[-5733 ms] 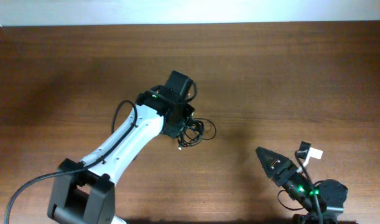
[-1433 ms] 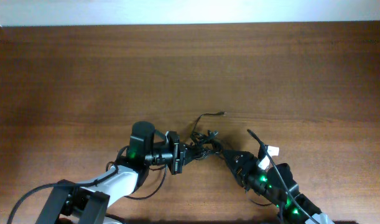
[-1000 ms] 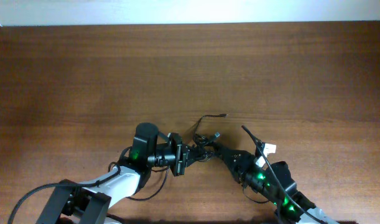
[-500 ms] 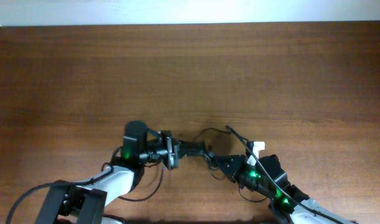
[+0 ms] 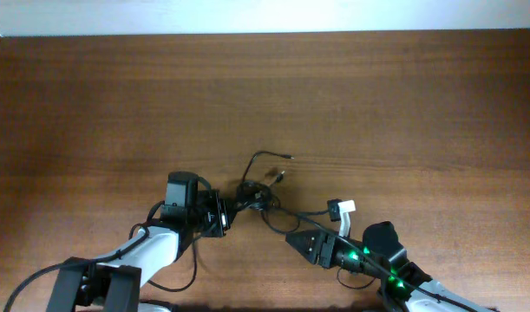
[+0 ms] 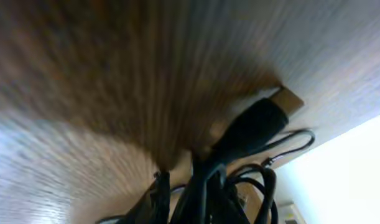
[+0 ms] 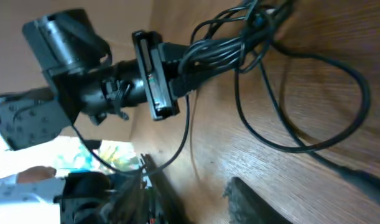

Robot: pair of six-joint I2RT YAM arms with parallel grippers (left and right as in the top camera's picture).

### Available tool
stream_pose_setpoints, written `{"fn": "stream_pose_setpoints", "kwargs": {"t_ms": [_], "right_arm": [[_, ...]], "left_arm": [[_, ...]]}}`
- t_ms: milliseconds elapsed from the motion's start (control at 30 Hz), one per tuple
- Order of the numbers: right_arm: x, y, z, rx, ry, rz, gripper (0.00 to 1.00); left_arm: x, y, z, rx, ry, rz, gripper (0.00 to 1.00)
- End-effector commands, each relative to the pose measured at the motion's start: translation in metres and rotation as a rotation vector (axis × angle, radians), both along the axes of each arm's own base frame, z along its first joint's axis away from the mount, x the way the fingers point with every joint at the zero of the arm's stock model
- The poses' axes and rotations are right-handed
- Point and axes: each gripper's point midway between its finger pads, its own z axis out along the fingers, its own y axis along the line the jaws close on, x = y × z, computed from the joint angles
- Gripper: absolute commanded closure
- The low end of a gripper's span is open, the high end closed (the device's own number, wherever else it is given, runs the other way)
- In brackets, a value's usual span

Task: Untangle cables

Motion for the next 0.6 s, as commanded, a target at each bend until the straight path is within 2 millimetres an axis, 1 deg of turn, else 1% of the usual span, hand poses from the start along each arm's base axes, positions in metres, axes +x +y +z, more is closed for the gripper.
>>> {"fn": "stream_pose_setpoints", "kwargs": {"t_ms": [0, 33, 67, 100, 133, 167, 200, 233, 267, 333, 400, 433, 467, 500, 533, 567], "right_arm": [[0.007, -0.002, 0.001, 0.020, 0.057, -0.063, 0.40], [0.010, 0.000, 0.004, 0.025, 0.056, -0.066, 0.34], [0.013, 0.000, 0.005, 0.018, 0.058, -0.076, 0.34], [0.021, -0.001, 0.001, -0.037, 0.042, -0.094, 0.34], [0.027, -0.001, -0.001, -0.083, 0.027, -0.098, 0.34], [0.031, 0.000, -0.002, -0.134, 0.019, -0.094, 0.33], [0.033, -0.001, -0.006, -0.192, 0.033, -0.085, 0.29], [0.035, 0.000, -0.004, -0.226, 0.031, -0.068, 0.25], [0.036, -0.003, -0.007, -0.295, 0.056, -0.065, 0.23], [0.041, -0.019, -0.013, -0.437, 0.085, -0.106, 0.22], [0.045, -0.039, -0.008, -0.577, 0.082, -0.149, 0.21], [0.047, -0.049, -0.004, -0.636, 0.087, -0.183, 0.20], [0.052, -0.070, 0.009, -0.738, 0.083, -0.256, 0.18], [0.054, -0.083, 0.020, -0.791, 0.076, -0.302, 0.11], [0.056, -0.093, 0.033, -0.830, 0.064, -0.341, 0.01], [0.058, -0.098, 0.045, -0.842, 0.048, -0.368, 0.01]], "left_arm": [[-0.013, 0.015, -0.021, 0.078, 0.066, 0.038, 0.83], [-0.014, 0.014, -0.020, 0.075, 0.067, 0.036, 0.77], [-0.014, 0.014, -0.021, 0.078, 0.064, 0.032, 0.64], [-0.011, 0.014, -0.019, 0.118, 0.001, -0.043, 0.38], [0.004, 0.011, -0.009, 0.179, -0.172, -0.179, 0.27], [0.019, 0.003, 0.006, 0.208, -0.341, -0.291, 0.18], [0.037, -0.009, 0.031, 0.227, -0.563, -0.406, 0.04], [0.047, -0.015, 0.050, 0.268, -0.723, -0.481, 0.01], [0.050, -0.016, 0.058, 0.301, -0.784, -0.512, 0.01], [0.053, -0.017, 0.073, 0.354, -0.882, -0.562, 0.01], [0.052, -0.017, 0.091, 0.415, -0.955, -0.620, 0.01], [0.049, -0.015, 0.095, 0.452, -0.962, -0.658, 0.01], [0.045, -0.006, 0.094, 0.527, -0.908, -0.704, 0.01], [0.034, 0.005, 0.097, 0.580, -0.812, -0.748, 0.01], [0.026, 0.005, 0.108, 0.587, -0.797, -0.802, 0.01], [0.016, 0.005, 0.119, 0.583, -0.764, -0.837, 0.01]]}}
